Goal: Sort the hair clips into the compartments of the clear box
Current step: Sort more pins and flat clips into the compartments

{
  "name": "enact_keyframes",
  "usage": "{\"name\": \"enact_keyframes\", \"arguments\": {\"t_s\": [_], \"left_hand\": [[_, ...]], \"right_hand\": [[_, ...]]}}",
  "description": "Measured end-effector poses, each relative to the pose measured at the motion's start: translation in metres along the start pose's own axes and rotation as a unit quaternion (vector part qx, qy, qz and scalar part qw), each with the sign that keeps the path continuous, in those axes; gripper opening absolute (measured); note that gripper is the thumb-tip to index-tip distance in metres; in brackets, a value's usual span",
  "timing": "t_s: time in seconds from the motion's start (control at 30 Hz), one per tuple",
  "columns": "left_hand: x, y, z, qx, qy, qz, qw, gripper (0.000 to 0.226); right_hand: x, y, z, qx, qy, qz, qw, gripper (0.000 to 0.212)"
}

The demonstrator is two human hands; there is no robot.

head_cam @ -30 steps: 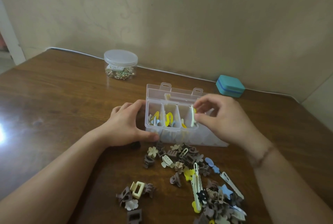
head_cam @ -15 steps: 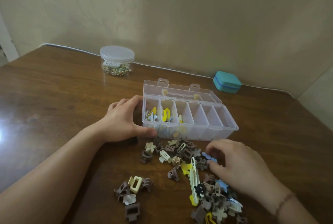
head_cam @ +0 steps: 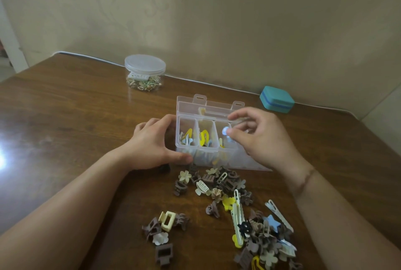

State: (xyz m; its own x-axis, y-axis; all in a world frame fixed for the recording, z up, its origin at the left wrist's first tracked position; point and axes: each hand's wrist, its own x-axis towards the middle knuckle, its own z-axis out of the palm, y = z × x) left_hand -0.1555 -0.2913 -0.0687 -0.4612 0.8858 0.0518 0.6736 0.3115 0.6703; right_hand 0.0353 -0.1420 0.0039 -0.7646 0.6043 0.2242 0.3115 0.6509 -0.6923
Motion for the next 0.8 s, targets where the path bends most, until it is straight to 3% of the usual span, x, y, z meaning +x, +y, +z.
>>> {"name": "enact_keyframes", "arguments": {"t_s": [0.2, 0.43, 0.57, 0.7, 0.8], "left_hand": [[0.001, -0.002, 0.001, 0.003, 0.002, 0.004, 1.000, 0.104], [0.001, -0.002, 0.001, 0.004, -0.003, 0.000, 1.000, 0.106], [0.002, -0.003, 0.002, 0.005, 0.001, -0.002, 1.000, 0.108], [0.003, -0.004, 0.002, 0.006, 0.001, 0.001, 1.000, 0.105], [0.003, -0.006, 0.003, 0.006, 0.001, 0.003, 1.000, 0.105]], "right_hand": [[-0.019, 0.008, -0.007, -0.097, 0.041, -0.043, 0.994, 0.015], [-0.094, 0.038, -0.038, -0.313, -0.118, -0.021, 0.942, 0.014], [-0.103, 0.053, -0.042, -0.313, -0.144, -0.005, 0.939, 0.010], [-0.091, 0.044, -0.041, -0.296, -0.156, -0.006, 0.942, 0.020], [-0.065, 0.015, -0.045, -0.197, -0.084, -0.046, 0.976, 0.021]]}}
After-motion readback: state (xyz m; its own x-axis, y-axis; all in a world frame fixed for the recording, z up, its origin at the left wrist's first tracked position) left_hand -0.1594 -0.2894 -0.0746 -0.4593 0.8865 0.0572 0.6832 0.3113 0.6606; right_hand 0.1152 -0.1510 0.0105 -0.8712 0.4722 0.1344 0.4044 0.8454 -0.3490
